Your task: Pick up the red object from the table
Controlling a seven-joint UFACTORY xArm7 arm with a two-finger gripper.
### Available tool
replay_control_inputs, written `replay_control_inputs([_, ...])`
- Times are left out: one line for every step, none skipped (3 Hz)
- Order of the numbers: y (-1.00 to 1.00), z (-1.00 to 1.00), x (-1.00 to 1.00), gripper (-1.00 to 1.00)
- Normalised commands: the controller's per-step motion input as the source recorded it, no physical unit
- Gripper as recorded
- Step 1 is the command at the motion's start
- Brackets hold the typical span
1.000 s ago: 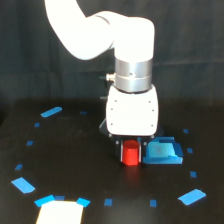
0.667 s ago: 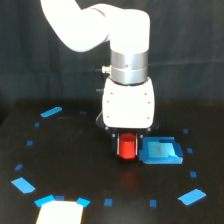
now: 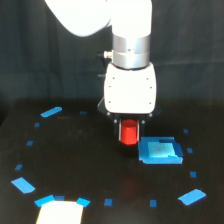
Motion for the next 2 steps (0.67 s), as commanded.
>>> replay_control_inputs([0.23, 1.00, -0.18, -1.00])
replay_control_inputs([0.27, 1.00, -0.01, -1.00])
